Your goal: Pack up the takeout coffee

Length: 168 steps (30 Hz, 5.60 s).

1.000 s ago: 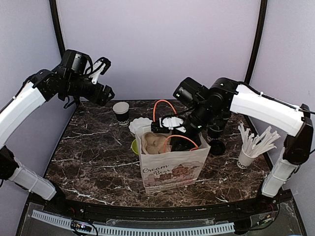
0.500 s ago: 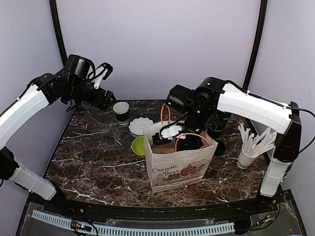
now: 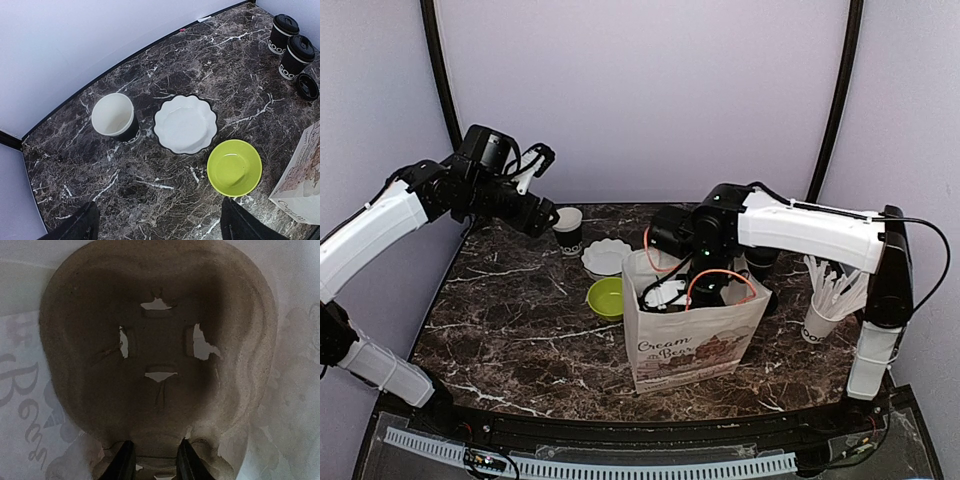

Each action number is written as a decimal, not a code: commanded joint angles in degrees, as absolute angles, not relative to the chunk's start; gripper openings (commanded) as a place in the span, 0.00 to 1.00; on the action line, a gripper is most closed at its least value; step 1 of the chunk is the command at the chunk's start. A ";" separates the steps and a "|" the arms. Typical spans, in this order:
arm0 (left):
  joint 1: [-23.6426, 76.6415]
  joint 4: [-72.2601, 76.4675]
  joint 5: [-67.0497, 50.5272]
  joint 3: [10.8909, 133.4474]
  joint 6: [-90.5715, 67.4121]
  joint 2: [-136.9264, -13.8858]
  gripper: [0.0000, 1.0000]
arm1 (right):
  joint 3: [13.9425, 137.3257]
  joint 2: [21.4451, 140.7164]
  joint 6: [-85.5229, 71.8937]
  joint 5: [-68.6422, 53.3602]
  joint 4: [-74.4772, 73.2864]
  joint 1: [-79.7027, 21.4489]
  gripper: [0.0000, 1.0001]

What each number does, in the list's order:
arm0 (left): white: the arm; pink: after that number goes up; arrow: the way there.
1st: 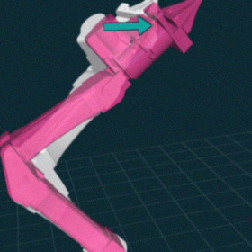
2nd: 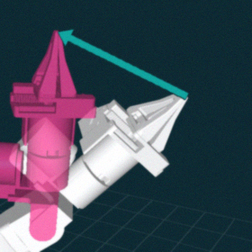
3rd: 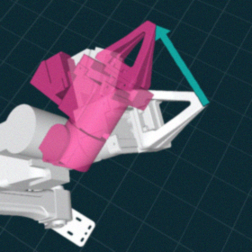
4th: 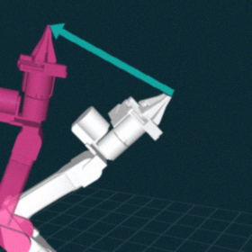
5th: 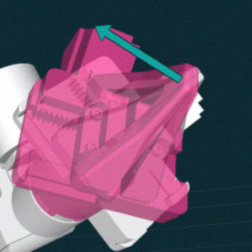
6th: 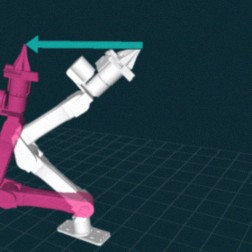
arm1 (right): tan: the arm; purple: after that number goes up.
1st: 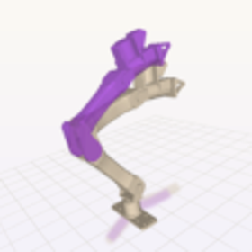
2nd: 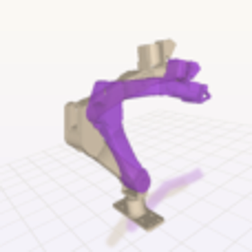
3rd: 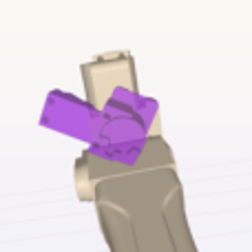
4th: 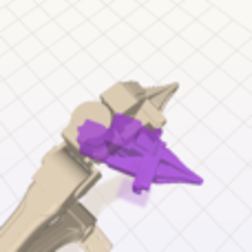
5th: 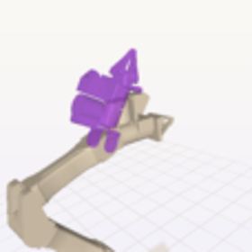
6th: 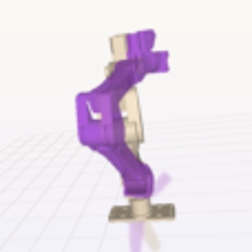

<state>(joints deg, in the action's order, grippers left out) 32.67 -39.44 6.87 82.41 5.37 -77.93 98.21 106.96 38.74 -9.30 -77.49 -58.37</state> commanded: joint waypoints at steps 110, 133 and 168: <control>50.62 -46.33 -17.19 120.47 0.70 -103.34 0.00 | 114.85 83.22 51.31 -43.90 -75.70 -46.16 0.00; 50.62 -51.48 -13.21 135.87 -0.92 -101.58 0.00 | 128.31 87.18 39.68 -47.36 -62.40 -46.16 0.00; 53.35 -44.58 -12.56 99.92 2.07 -77.60 0.97 | 108.03 81.96 46.61 -40.03 -75.69 -34.21 0.72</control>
<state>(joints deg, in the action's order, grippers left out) 53.43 -43.00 -11.97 104.64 3.51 -80.62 111.70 80.93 45.10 -43.75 -72.16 -41.10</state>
